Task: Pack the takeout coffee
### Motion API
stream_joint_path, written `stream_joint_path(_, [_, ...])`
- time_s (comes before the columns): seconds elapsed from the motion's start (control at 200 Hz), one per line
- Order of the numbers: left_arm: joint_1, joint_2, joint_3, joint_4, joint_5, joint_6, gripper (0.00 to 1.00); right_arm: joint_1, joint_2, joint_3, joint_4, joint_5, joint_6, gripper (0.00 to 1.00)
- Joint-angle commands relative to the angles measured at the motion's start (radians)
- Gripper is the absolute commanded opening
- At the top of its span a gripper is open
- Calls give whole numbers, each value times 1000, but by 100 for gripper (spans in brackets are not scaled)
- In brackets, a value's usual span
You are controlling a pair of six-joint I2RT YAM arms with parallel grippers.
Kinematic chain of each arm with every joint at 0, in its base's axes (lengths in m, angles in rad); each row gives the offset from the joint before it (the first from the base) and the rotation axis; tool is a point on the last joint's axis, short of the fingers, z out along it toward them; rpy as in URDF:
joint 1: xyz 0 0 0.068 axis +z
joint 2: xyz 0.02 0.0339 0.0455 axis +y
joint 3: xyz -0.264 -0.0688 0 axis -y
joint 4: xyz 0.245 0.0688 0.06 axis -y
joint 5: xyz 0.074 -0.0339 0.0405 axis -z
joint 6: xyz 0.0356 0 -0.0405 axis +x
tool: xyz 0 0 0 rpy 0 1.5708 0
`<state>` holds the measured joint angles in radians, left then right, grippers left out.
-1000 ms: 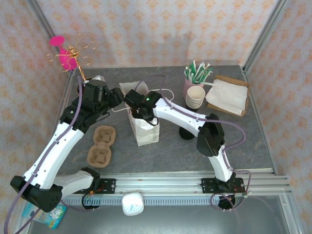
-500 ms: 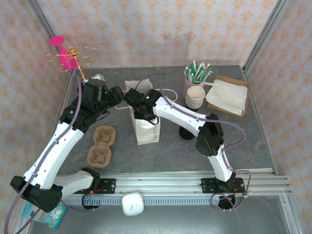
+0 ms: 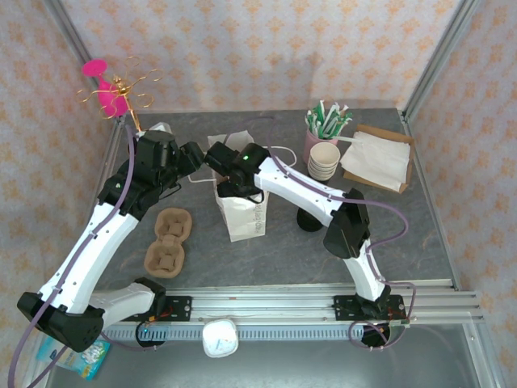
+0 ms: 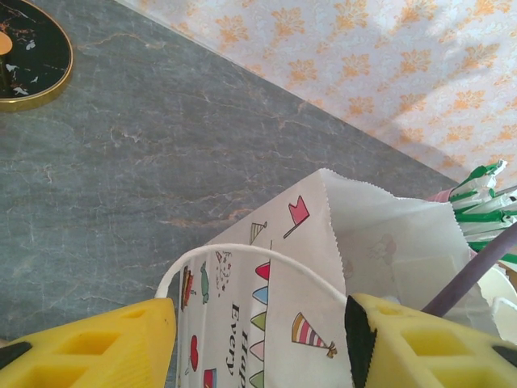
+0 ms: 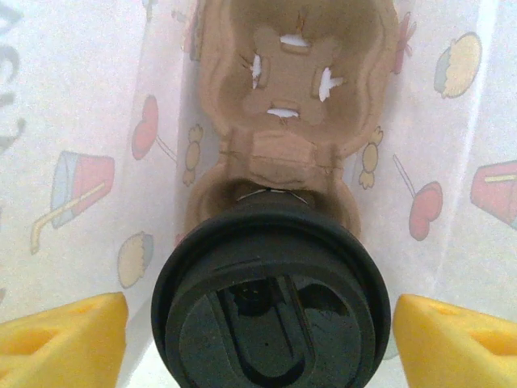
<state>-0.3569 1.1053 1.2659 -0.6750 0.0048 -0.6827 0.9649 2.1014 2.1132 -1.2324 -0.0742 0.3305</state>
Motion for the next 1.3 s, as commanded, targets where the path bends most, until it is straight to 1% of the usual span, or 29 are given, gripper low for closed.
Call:
stream_joint_path(0.0, [-18,10,-20,7,66,9,60,18,7,39,22,36,2,89])
stream_joint_path(0.105, [-19,10,-19,8,66,9,60,21,8,42,20,41,1,93])
stream_joint_path(0.285, [-18,12,-16,4,63,9,59,21,14,49,16,41,-2,93])
stream_joint_path(0.445, [-18,15,-19,10,69,8,59,23,14,56,14,43,-3,98])
stream_joint_path(0.846, [-18,25,-25,12,85,12,57,24,16,93,-6,56,1,98])
stream_joint_path(1.296, [-18,27,-22,10,86,8,57,27,8,125,-27,64,4,98])
